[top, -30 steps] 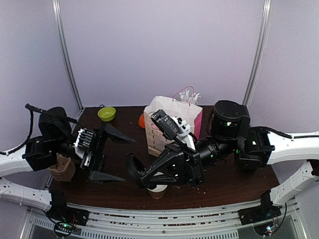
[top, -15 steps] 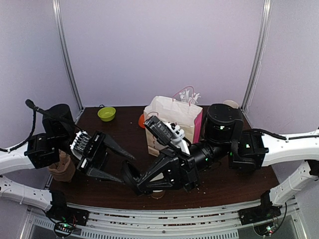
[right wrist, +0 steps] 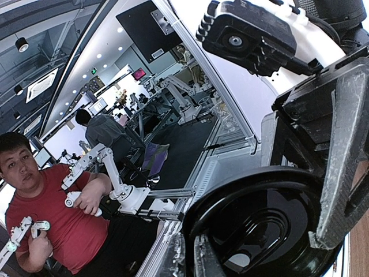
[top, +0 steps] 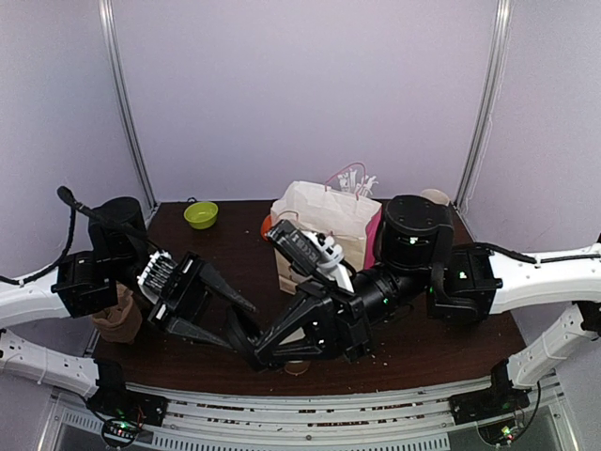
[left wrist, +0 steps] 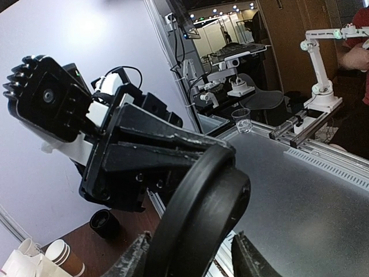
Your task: Pack the takeout coffee
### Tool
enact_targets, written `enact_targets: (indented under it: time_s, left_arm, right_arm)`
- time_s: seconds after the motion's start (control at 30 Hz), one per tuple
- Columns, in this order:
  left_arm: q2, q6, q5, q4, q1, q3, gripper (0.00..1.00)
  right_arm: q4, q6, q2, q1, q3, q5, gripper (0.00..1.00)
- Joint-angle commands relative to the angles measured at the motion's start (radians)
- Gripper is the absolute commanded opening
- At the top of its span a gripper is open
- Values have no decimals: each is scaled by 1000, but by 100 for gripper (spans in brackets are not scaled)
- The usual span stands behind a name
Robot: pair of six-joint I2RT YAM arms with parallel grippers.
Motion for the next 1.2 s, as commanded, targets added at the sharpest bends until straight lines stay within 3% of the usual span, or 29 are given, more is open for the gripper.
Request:
enact_targets:
  time_s: [0.0, 0.4, 0.6, 0.77, 0.97, 1.1, 1.17]
  left_arm:
    - [-2, 14, 30, 19, 5, 30, 46]
    - [-12, 20, 23, 21, 5, 24, 22]
    - [-30, 31, -18, 6, 5, 16, 22]
    - [-68, -3, -99, 11, 5, -20, 22]
    - [-168, -298, -344, 218, 5, -181, 27]
    - [-260, -609, -566, 506, 5, -384, 31]
    - [-290, -740, -658, 595, 5, -469, 29]
  right_arm:
    - [24, 1, 17, 6, 36, -26, 0]
    - [-2, -10, 19, 7, 37, -18, 1]
    - [-64, -53, -23, 6, 27, 28, 54]
    - [-205, -123, -113, 0, 14, 192, 68]
    - [-325, -178, -283, 0, -52, 684, 71]
    - [-208, -156, -421, 0, -207, 954, 71]
    - [-113, -144, -454, -1, -291, 989, 71]
